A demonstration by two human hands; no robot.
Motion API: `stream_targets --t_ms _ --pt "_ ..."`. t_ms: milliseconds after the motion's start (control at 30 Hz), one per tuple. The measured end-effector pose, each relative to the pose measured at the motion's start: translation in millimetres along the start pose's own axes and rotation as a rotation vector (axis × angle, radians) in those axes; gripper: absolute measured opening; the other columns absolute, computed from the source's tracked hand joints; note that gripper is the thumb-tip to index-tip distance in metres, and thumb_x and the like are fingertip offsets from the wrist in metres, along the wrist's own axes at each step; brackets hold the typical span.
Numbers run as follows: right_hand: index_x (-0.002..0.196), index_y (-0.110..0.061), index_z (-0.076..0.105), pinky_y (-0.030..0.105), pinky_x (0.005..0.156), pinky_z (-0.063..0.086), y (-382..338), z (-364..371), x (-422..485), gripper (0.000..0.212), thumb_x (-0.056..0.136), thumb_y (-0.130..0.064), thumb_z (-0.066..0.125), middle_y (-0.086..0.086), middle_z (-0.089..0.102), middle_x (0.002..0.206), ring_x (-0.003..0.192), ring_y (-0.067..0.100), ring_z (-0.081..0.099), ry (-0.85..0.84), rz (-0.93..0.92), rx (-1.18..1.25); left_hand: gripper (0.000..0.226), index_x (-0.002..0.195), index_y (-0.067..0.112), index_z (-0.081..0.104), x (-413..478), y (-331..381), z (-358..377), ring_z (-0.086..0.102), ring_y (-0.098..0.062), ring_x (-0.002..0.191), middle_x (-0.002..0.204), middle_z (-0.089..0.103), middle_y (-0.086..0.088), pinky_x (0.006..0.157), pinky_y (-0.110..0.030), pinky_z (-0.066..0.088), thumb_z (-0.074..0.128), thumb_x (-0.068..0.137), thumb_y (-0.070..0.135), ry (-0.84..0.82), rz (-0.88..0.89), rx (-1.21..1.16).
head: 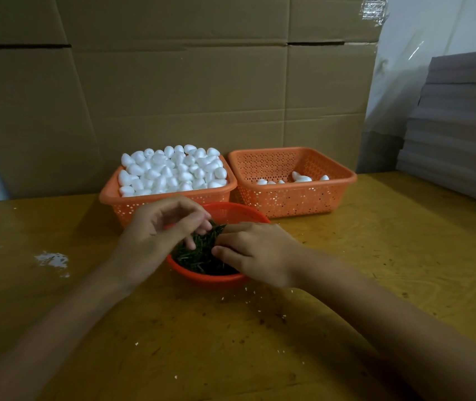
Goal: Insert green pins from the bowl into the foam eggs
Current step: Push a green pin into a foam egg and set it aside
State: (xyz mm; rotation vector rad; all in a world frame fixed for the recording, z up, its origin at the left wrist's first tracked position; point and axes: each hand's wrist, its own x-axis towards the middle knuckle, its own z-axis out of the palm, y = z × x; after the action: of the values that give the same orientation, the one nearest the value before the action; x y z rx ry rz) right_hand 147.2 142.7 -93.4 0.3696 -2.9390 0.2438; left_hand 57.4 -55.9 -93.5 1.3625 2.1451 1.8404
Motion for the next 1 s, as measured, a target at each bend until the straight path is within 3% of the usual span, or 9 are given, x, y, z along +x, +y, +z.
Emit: stream_targets --t_ms 200,267,367,433,500,600,700,867,1000 --pt "0.116 -0.019 0.067 0.032 0.074 0.03 0.1 0.1 1.4 0.037 0.111 -0.041 0.037 0.0 0.064 0.115 0.111 0.019 0.058 -0.009 0.009 -0.006 0.018 0.111 0.029 0.075 50.2 -5.0 -28.9 0.067 -0.008 0.098 0.109 0.073 0.01 0.079 -0.026 0.051 0.06 0.104 0.037 0.209 0.029 0.503" --pt "0.115 -0.019 0.067 0.032 0.075 0.031 -0.5 -0.4 1.1 0.038 0.111 -0.041 0.036 -0.001 0.064 0.114 0.111 0.018 0.057 -0.019 0.016 -0.011 0.044 0.113 0.029 0.074 70.2 -7.1 -37.1 0.063 -0.016 0.1 0.112 0.07 0.007 0.083 -0.035 0.045 0.041 0.099 0.055 0.117 -0.007 0.719" --pt "0.116 -0.019 0.066 0.035 0.08 0.039 -1.0 0.0 0.8 0.039 0.112 -0.042 0.035 -0.001 0.064 0.115 0.111 0.018 0.057 -0.029 0.027 -0.017 0.06 0.123 0.029 0.073 98.0 -12.1 -33.7 0.041 -0.033 0.134 0.143 0.057 -0.007 0.099 -0.042 0.022 0.022 0.105 0.055 -0.143 -0.179 1.004" --pt "0.117 -0.019 0.067 0.036 0.082 0.041 -0.9 0.2 1.0 0.04 0.111 -0.042 0.034 -0.001 0.064 0.116 0.112 0.018 0.057 -0.029 0.032 -0.017 0.051 0.135 0.031 0.067 108.0 -16.9 -26.6 0.023 -0.028 0.15 0.163 0.039 -0.006 0.099 -0.036 0.007 0.025 0.113 0.05 -0.212 -0.314 0.998" --pt "0.118 -0.02 0.067 0.034 0.079 0.038 -0.5 0.2 1.3 0.04 0.111 -0.043 0.034 -0.002 0.064 0.116 0.112 0.018 0.057 -0.028 0.036 -0.013 0.043 0.139 0.027 0.063 113.2 -24.9 -27.2 0.026 -0.025 0.149 0.155 0.044 -0.007 0.091 -0.033 0.01 0.035 0.113 0.044 -0.231 -0.381 0.948" --pt "0.116 -0.02 0.067 0.033 0.075 0.032 0.4 1.1 1.7 0.04 0.111 -0.043 0.034 -0.002 0.063 0.114 0.111 0.018 0.057 -0.032 0.042 -0.009 0.04 0.103 0.01 0.078 116.0 -34.0 -35.3 0.047 -0.029 0.134 0.12 0.055 -0.002 0.096 -0.034 0.021 0.05 0.108 0.038 -0.174 -0.409 0.821" --pt "0.114 -0.02 0.066 0.033 0.074 0.032 0.9 1.5 2.4 0.04 0.111 -0.043 0.034 -0.002 0.063 0.113 0.11 0.018 0.057 -0.027 0.041 -0.014 0.032 0.081 0.007 0.078 115.0 -38.1 -39.6 0.052 -0.025 0.125 0.119 0.064 -0.003 0.098 -0.04 0.04 0.062 0.098 0.028 -0.005 -0.344 0.828" --pt "0.114 -0.019 0.066 0.032 0.073 0.03 0.8 2.3 1.5 0.039 0.111 -0.042 0.035 -0.001 0.064 0.112 0.108 0.018 0.057 -0.016 0.032 -0.004 0.002 0.088 0.029 0.082 115.5 -34.1 -43.2 0.048 -0.021 0.137 0.145 0.059 -0.001 0.1 -0.035 0.046 0.082 0.087 0.028 0.055 -0.482 0.697" --pt "0.118 -0.022 0.067 0.031 0.074 0.029 2.9 3.2 2.1 0.034 0.11 -0.042 0.041 -0.004 0.065 0.116 0.112 0.016 0.056 0.003 0.028 0.025 0.022 0.088 0.029 0.08 116.7 -35.2 -45.1 0.063 -0.014 0.106 0.124 0.069 -0.003 0.07 -0.023 0.046 0.093 0.075 0.016 0.115 -0.549 0.485"
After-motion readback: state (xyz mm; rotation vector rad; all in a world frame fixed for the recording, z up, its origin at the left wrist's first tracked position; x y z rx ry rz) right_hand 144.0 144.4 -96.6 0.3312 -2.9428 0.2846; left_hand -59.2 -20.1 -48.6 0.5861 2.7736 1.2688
